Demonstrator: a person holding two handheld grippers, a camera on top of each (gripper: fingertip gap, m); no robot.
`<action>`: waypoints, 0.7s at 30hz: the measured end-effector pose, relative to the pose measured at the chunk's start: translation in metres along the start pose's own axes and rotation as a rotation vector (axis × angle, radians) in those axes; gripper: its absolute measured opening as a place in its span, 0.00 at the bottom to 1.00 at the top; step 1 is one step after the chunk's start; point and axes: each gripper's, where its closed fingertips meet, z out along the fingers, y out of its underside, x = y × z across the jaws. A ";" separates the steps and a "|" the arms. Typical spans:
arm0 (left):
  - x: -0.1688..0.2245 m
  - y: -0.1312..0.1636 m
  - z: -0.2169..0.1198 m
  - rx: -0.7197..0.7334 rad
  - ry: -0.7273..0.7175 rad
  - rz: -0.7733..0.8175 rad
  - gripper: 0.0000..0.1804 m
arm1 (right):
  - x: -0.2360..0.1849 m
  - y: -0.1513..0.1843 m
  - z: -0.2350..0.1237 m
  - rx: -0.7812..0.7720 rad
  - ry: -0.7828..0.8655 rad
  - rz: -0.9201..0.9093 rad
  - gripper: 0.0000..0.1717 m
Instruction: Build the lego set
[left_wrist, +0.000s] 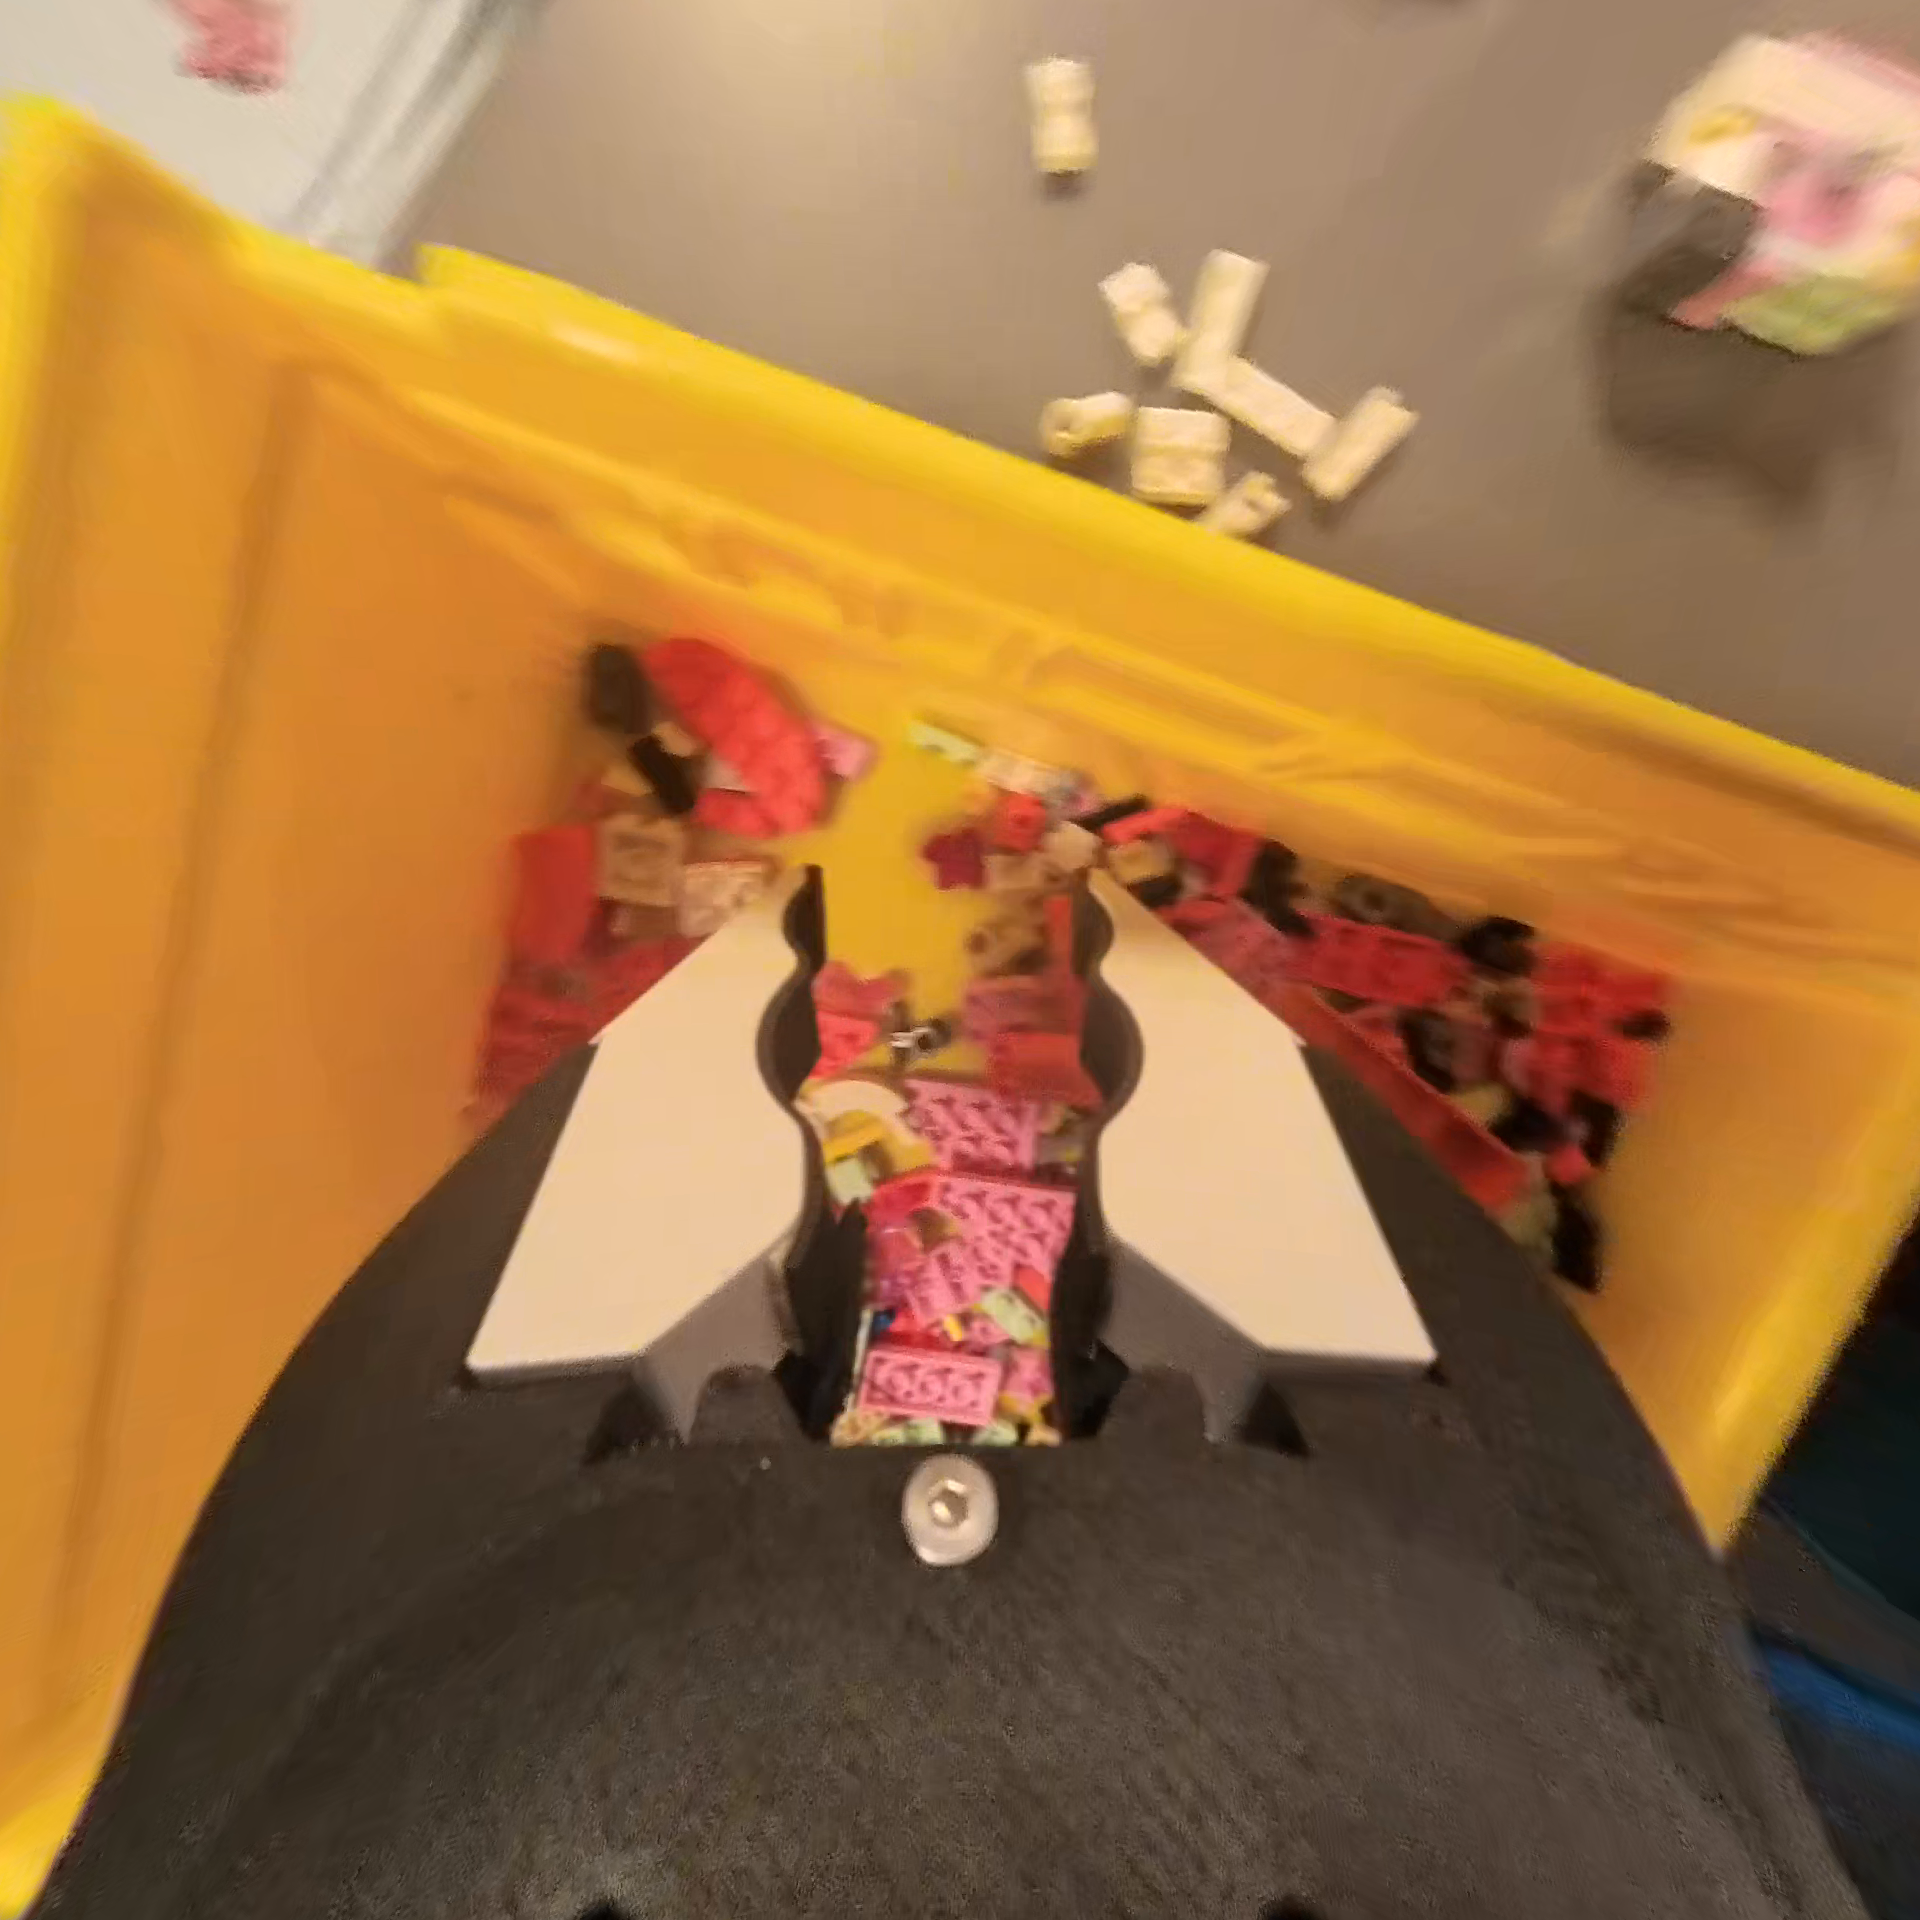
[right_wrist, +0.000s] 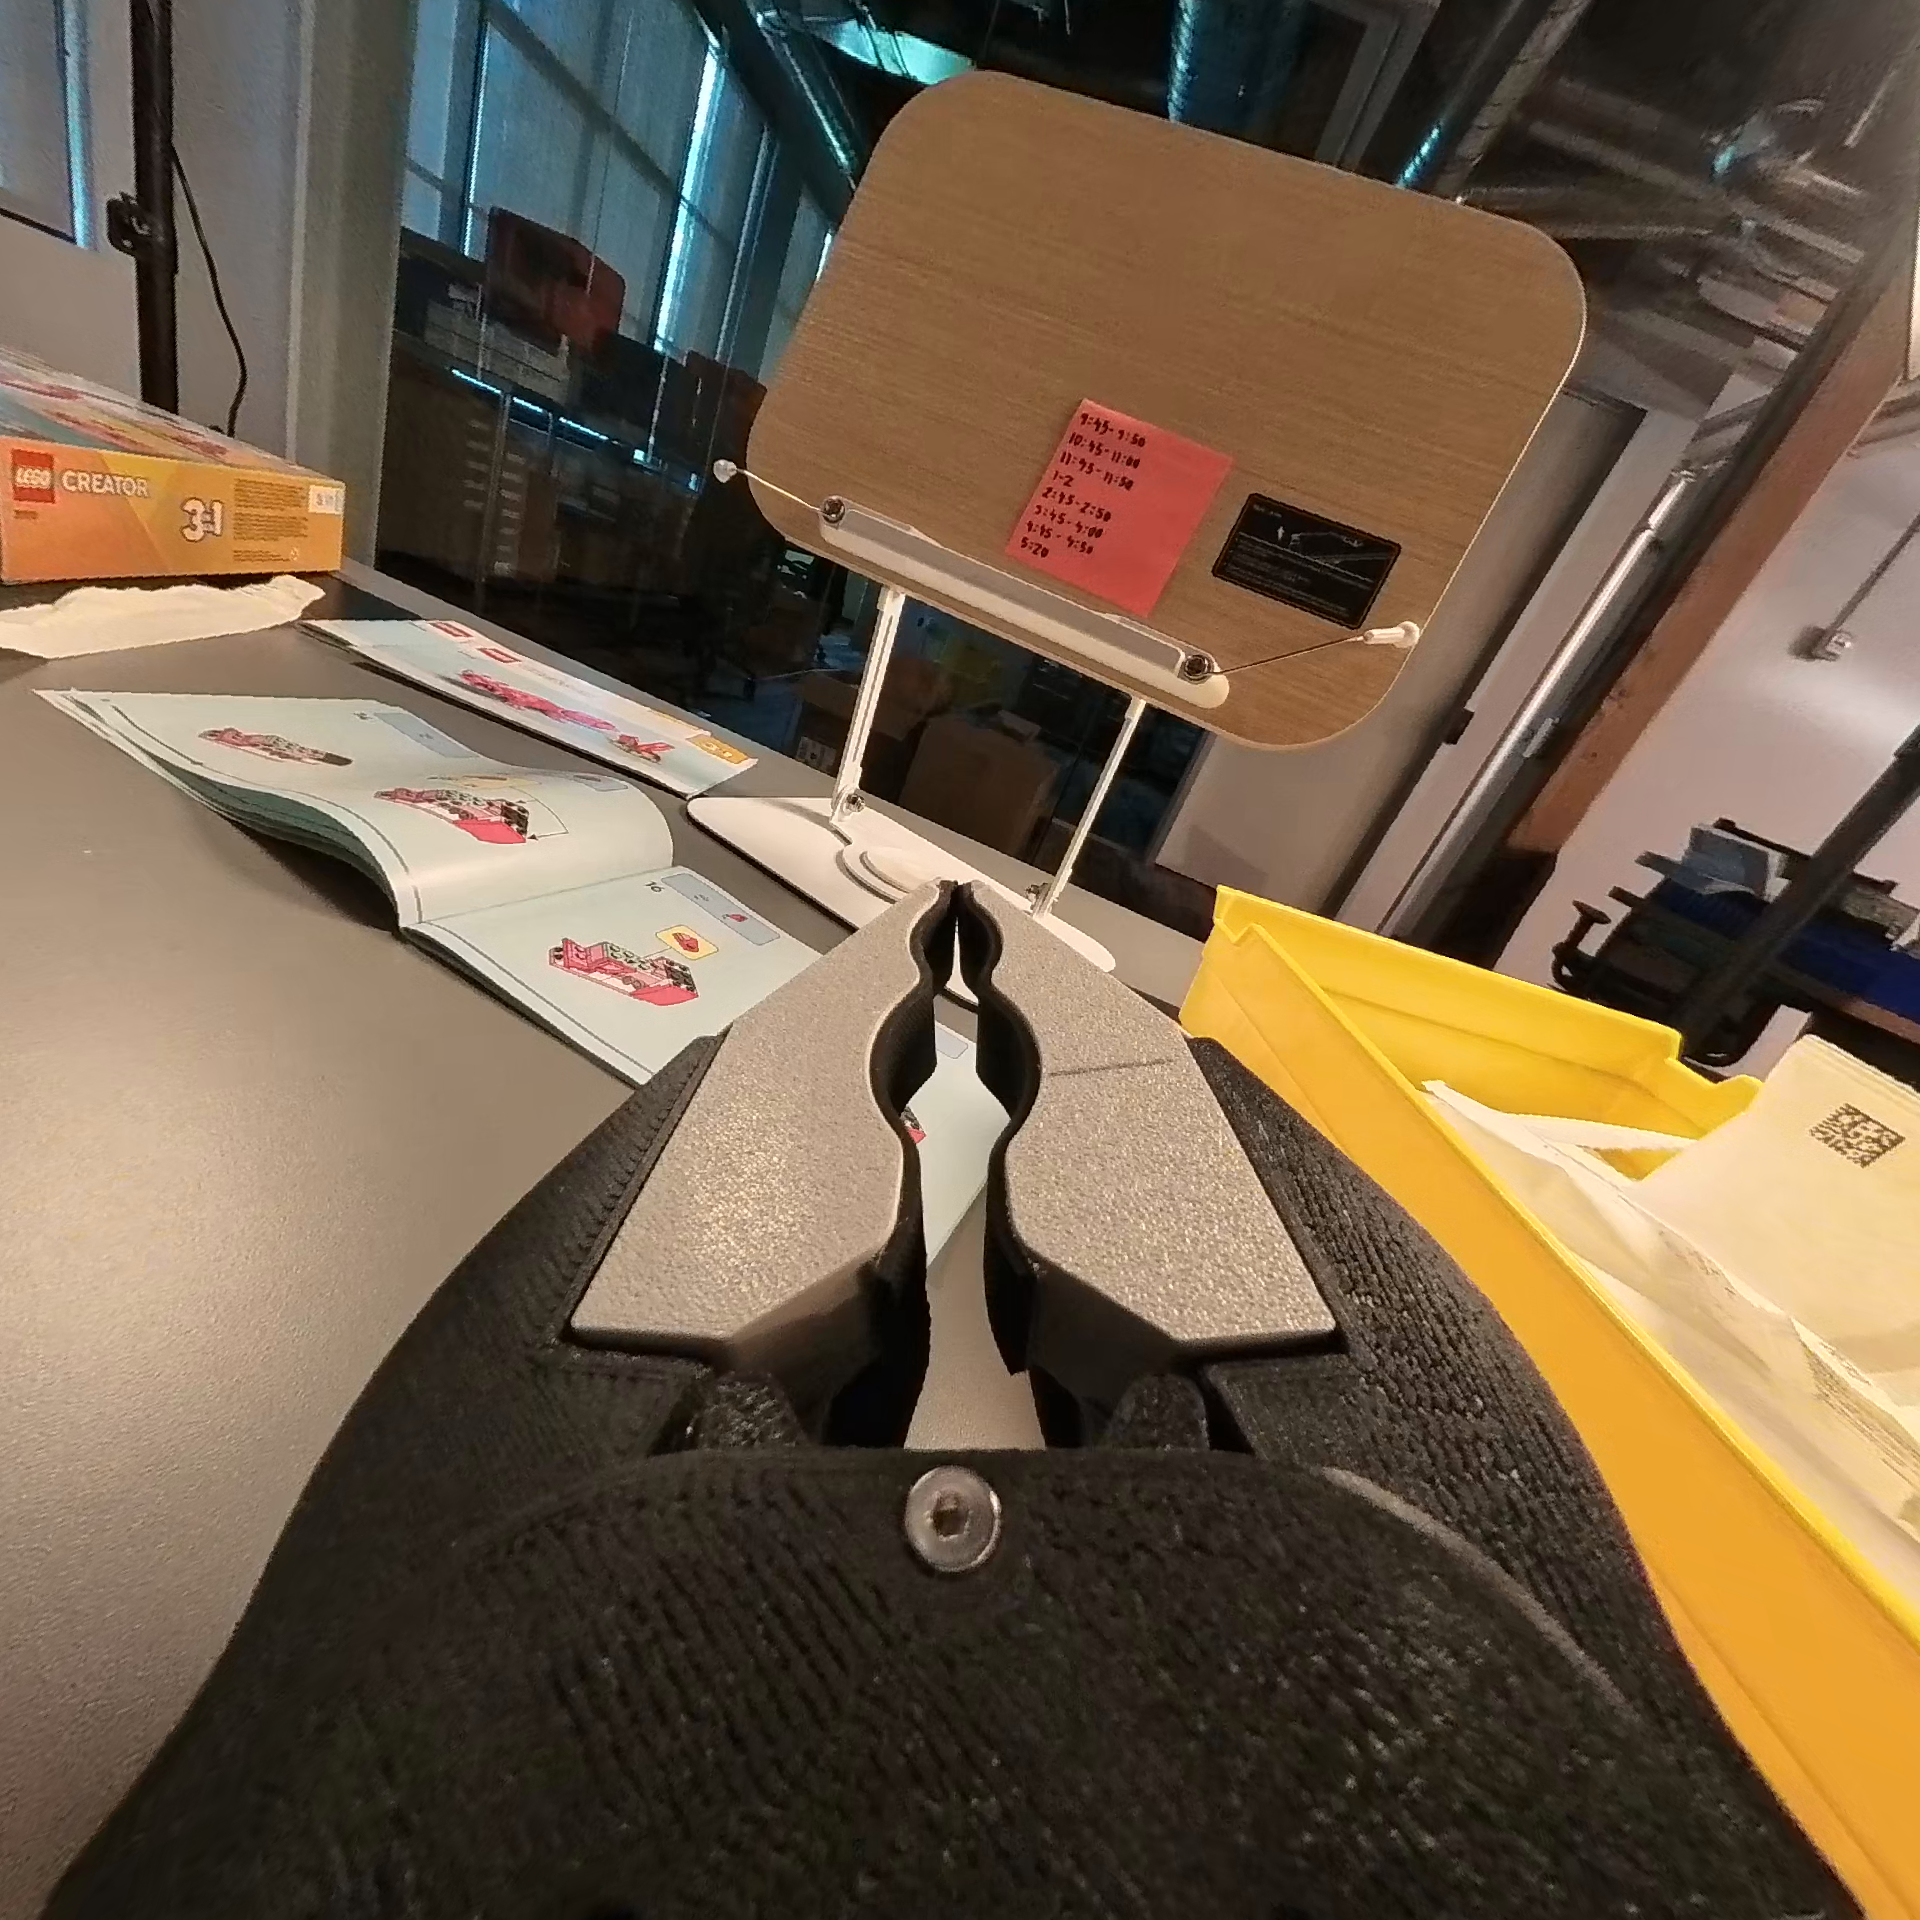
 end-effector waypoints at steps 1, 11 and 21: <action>0.006 0.003 0.002 -0.009 0.029 0.022 0.29 | 0.000 0.000 0.000 0.000 -0.001 -0.001 0.00; -0.014 0.022 0.016 -0.145 -0.129 0.110 0.34 | 0.001 0.000 0.000 0.002 0.005 0.005 0.00; -0.010 0.018 -0.006 -0.027 -0.047 0.036 0.36 | 0.002 0.000 0.000 0.004 0.005 0.009 0.00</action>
